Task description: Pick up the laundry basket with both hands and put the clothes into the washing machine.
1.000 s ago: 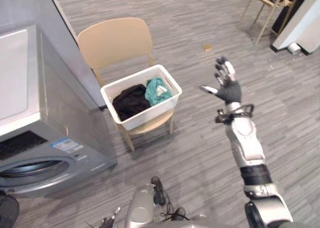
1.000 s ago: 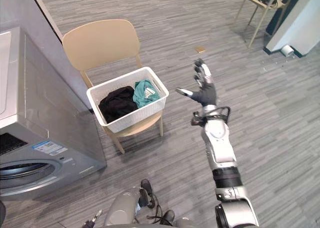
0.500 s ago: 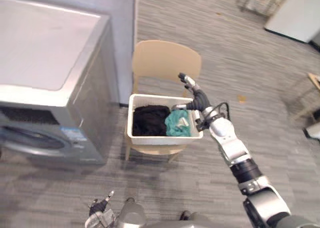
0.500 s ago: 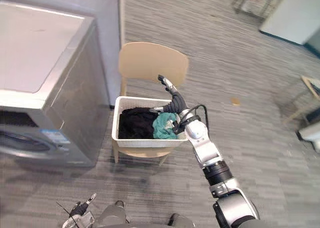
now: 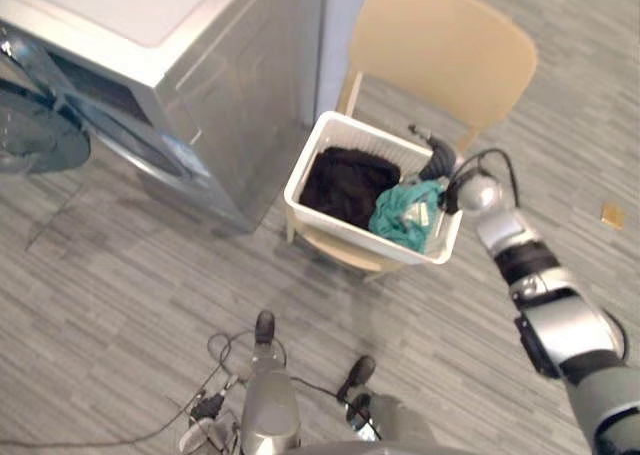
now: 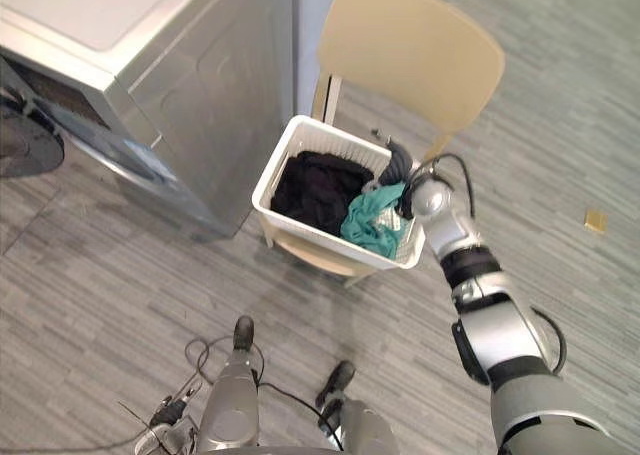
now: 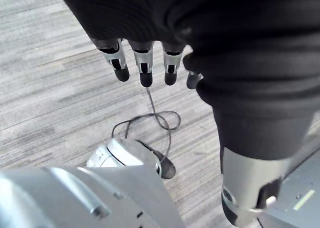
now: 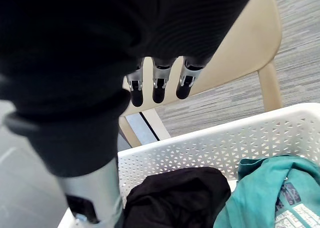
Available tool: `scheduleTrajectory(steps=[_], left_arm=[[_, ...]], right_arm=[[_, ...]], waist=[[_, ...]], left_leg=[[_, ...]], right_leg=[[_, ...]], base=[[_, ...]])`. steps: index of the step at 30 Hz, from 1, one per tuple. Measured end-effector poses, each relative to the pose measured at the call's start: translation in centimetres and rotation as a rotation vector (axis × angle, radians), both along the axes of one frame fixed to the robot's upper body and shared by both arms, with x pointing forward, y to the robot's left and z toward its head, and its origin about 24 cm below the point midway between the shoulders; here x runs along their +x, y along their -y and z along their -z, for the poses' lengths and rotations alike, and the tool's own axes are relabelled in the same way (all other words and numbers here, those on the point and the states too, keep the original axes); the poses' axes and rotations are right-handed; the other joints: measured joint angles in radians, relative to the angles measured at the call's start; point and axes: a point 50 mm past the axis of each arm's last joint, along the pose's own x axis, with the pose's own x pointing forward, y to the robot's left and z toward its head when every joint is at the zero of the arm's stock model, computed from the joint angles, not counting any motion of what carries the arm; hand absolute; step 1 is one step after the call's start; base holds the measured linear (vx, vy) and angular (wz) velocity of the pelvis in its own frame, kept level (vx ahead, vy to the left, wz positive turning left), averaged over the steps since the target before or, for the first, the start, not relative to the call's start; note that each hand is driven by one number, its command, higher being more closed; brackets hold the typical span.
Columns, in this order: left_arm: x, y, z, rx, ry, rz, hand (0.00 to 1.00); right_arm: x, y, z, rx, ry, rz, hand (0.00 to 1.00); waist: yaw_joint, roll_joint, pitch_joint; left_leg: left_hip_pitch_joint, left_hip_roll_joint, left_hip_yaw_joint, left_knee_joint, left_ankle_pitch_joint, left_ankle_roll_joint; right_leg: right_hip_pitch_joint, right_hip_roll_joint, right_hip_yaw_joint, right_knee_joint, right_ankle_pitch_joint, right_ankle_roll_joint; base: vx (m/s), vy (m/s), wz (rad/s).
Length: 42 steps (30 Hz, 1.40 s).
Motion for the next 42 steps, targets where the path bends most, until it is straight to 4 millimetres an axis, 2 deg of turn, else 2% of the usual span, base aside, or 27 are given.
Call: scheduleTrajectory(steps=[4,7,9,14,18,23,31,33,36,42], left_arm=[[1.7,-0.2,-0.8,0.028,0.063,0.025,0.00],[3.1,-0.3,-1.7,0.043,0.135,0.031,0.00],[4.6,0.1,-2.2,0.041,0.183,0.060,0.00],[7.5,1.3,-3.9,0.024,0.316,0.094,0.00],[9.1,1.6,-4.9,0.016,0.372,0.121,0.00],[9.8,2.0,-5.2,-0.013,0.398,0.116,0.00],[11.3,2.6,-5.9,-0.035,0.447,0.115,0.00],[11.8,2.7,-6.3,-0.050,0.472,0.095,0.00],[12.3,2.8,-6.8,-0.068,0.507,0.067,0.00],[12.6,3.2,-7.2,-0.092,0.543,0.027,0.00]], right_arm=[[0.7,0.1,-2.0,-0.009,0.028,0.023,0.00],[1.0,0.4,-2.7,-0.009,0.036,0.050,0.00],[1.1,1.2,-2.2,-0.020,0.013,0.086,0.00],[0.9,2.8,-1.1,-0.093,-0.062,0.132,0.00],[0.7,3.3,1.0,-0.194,-0.174,0.127,0.00],[0.7,4.0,0.9,-0.232,-0.185,0.147,0.00],[1.2,4.4,-2.3,-0.269,-0.102,0.186,0.00],[1.2,5.0,-3.6,-0.283,-0.065,0.215,0.00],[1.1,5.5,-4.3,-0.295,-0.050,0.249,0.00],[1.2,5.4,-4.9,-0.316,-0.041,0.266,0.00]], waist=[[0.029,0.012,0.068],[0.045,0.019,0.077],[0.047,0.033,0.099],[0.048,0.036,0.127],[0.046,0.033,0.159],[0.049,0.033,0.162],[0.052,0.033,0.162],[0.062,0.033,0.162],[0.077,0.027,0.165],[0.078,0.018,0.171]], left_leg=[[-0.011,-0.018,0.003,-0.032,0.025,0.006],[-0.061,-0.028,-0.003,-0.031,0.039,0.009],[-0.076,-0.037,-0.010,-0.032,0.045,0.012],[-0.129,-0.049,-0.017,-0.051,0.065,0.022],[-0.167,-0.052,-0.016,-0.066,0.080,0.023],[-0.191,-0.052,-0.020,-0.068,0.085,0.025],[-0.218,-0.047,-0.021,-0.137,0.129,0.026],[-0.235,-0.048,-0.025,-0.137,0.129,0.026],[-0.245,-0.049,-0.034,-0.137,0.133,0.027],[-0.245,-0.046,-0.041,-0.127,0.132,0.027]], right_leg=[[-0.021,-0.015,-0.003,-0.006,0.015,0.006],[-0.062,-0.019,-0.009,-0.016,0.029,0.007],[-0.063,-0.026,-0.031,-0.020,0.033,0.011],[-0.104,-0.026,-0.035,-0.057,0.069,0.015],[-0.142,-0.024,-0.034,-0.072,0.087,0.014],[-0.160,-0.019,-0.037,-0.087,0.100,0.010],[-0.209,-0.006,-0.041,-0.107,0.116,0.006],[-0.222,-0.006,-0.047,-0.108,0.118,0.006],[-0.222,-0.003,-0.060,-0.117,0.119,0.006],[-0.207,0.002,-0.076,-0.120,0.120,0.005]], base=[[-0.03,0.074,0.06],[-0.03,0.059,0.06],[-0.01,0.063,0.21],[-0.02,0.061,0.05],[-0.03,0.052,-0.04],[0.01,0.022,0.00],[0.01,0.041,-0.02],[0.03,0.066,0.04],[0.07,0.058,0.09],[0.08,0.070,0.06]])
